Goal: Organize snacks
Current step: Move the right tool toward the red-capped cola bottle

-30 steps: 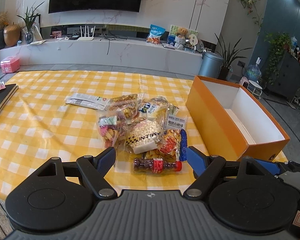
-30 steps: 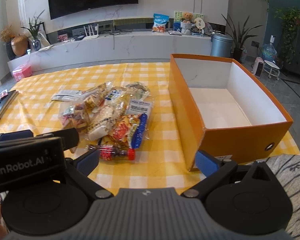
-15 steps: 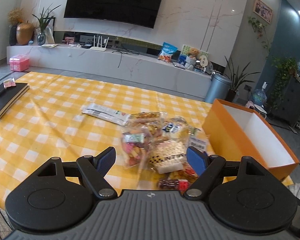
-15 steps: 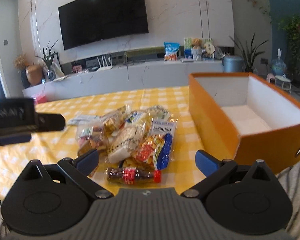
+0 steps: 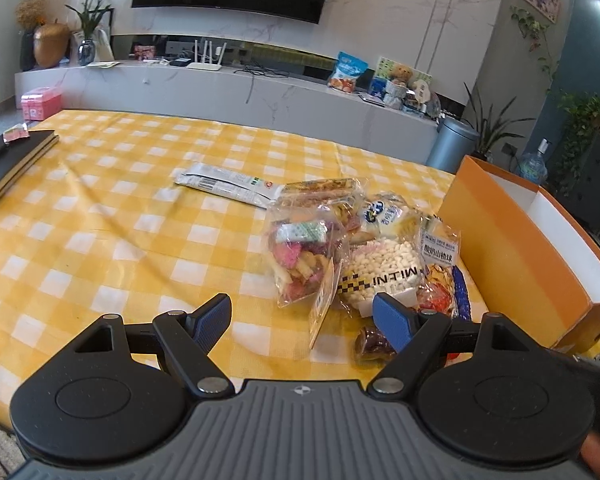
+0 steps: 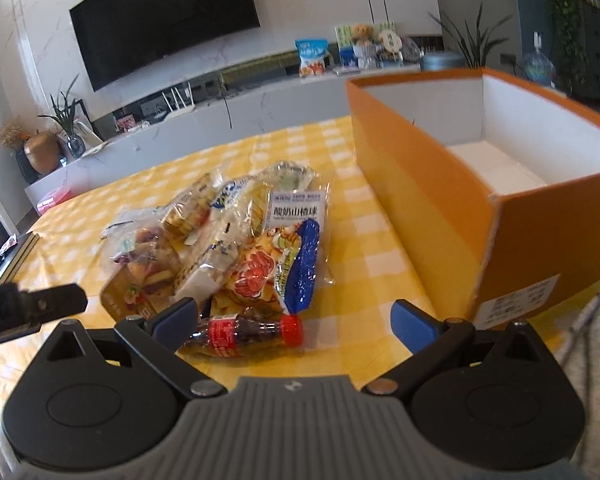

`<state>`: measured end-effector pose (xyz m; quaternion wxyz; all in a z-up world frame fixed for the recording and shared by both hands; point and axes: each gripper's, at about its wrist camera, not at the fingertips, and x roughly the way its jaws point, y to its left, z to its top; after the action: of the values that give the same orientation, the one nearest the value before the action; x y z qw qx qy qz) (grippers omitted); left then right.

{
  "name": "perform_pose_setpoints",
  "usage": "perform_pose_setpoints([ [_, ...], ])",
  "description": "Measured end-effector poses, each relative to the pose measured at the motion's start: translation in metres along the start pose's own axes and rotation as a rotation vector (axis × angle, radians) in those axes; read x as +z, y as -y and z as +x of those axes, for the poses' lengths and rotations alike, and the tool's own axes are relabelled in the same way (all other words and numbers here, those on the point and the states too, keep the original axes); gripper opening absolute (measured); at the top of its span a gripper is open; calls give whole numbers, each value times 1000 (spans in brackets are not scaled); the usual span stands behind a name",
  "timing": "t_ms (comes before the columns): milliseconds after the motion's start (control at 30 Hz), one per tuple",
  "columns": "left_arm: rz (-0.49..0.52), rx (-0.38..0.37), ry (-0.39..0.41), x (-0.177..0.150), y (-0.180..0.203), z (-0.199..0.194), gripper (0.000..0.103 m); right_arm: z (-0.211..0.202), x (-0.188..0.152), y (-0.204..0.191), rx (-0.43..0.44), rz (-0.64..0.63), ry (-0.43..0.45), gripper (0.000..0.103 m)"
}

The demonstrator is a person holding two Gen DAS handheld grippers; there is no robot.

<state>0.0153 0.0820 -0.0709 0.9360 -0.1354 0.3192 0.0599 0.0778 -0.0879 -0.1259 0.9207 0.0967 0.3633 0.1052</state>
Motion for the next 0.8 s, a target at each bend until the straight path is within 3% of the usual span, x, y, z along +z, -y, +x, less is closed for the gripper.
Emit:
perform_pose_setpoints([
  [233, -24, -32, -44, -1, -5, 10, 94, 40, 21, 11, -23, 155, -97, 100],
  [400, -44, -24, -38, 1, -8, 6, 94, 34, 11, 11, -21, 187, -178, 100],
  [567, -14, -7, -37, 1, -1, 9, 94, 34, 2, 0, -61, 227, -147, 100],
  [800, 25, 15, -35, 2, 3, 11, 94, 31, -10, -31, -211, 271, -90, 100],
])
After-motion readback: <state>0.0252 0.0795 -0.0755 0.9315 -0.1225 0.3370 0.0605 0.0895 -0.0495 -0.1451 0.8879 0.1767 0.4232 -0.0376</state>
